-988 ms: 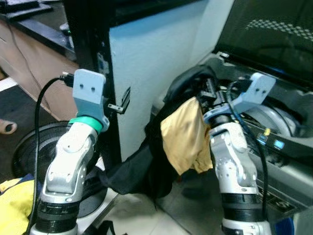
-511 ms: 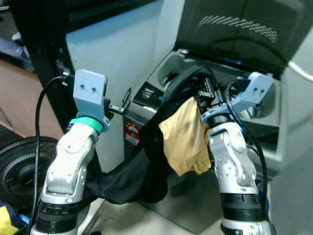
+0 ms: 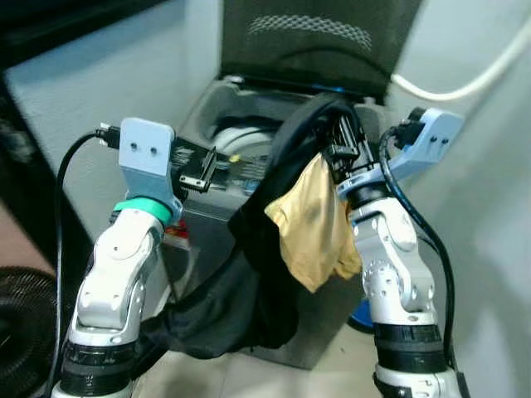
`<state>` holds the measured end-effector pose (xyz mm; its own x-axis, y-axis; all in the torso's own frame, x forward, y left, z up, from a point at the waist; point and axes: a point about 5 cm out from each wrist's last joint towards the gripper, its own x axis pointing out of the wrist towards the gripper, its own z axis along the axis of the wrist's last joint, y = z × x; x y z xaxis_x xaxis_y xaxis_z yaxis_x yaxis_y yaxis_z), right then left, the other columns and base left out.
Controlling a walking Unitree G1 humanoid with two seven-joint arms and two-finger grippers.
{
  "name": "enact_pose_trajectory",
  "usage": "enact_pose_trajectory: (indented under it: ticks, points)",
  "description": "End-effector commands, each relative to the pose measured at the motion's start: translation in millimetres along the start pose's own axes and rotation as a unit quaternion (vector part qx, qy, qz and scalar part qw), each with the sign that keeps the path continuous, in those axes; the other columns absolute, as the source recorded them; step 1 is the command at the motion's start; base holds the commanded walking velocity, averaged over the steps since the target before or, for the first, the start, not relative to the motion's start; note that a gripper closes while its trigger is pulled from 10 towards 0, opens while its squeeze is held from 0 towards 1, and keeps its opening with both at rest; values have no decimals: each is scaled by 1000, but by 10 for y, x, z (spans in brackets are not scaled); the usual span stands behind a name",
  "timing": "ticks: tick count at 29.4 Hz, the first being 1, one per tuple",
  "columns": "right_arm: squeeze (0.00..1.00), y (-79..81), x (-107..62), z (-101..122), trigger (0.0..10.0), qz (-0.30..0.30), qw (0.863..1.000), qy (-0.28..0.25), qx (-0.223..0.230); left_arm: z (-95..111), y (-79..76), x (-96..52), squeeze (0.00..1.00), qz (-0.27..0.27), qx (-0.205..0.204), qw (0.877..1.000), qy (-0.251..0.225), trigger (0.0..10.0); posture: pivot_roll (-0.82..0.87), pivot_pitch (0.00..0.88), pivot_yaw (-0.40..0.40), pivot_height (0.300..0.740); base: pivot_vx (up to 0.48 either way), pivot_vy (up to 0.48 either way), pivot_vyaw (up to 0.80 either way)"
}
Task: Clothes washing
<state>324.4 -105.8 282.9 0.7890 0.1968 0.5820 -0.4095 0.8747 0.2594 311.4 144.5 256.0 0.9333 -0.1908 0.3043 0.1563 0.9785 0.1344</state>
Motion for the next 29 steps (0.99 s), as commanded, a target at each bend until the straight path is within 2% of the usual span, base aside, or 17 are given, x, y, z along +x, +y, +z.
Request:
enact_pose_trajectory:
  ticks: [1, 4, 8, 14, 29]
  points:
    - [0, 174, 67, 158, 10000, 47, 998, -36, -2, -28, -5, 1, 0, 3, 2, 1000, 5, 10000, 172, 0, 12, 740, 0, 0, -800]
    - [0, 246, 62, 113, 10000, 69, 997, -30, -12, -33, -8, -3, 0, 9, 3, 1000, 5, 10000, 177, 0, 6, 740, 0, 0, -800]
    - [0, 290, 26, -13, 10000, 83, 996, -8, -29, -13, 13, -10, 0, 32, 6, 999, -9, 10000, 181, 0, -1, 740, 0, 0, 0]
    - [0, 278, -11, -87, 10000, 83, 996, 9, -39, 3, 17, -3, 0, 41, 4, 999, -10, 10000, 178, 0, -7, 740, 465, 0, 0]
    - [0, 223, -41, -96, 10000, 70, 996, 11, -47, 10, -13, 13, 0, 37, 5, 999, -14, 10000, 167, 0, 0, 740, 465, 0, 0]
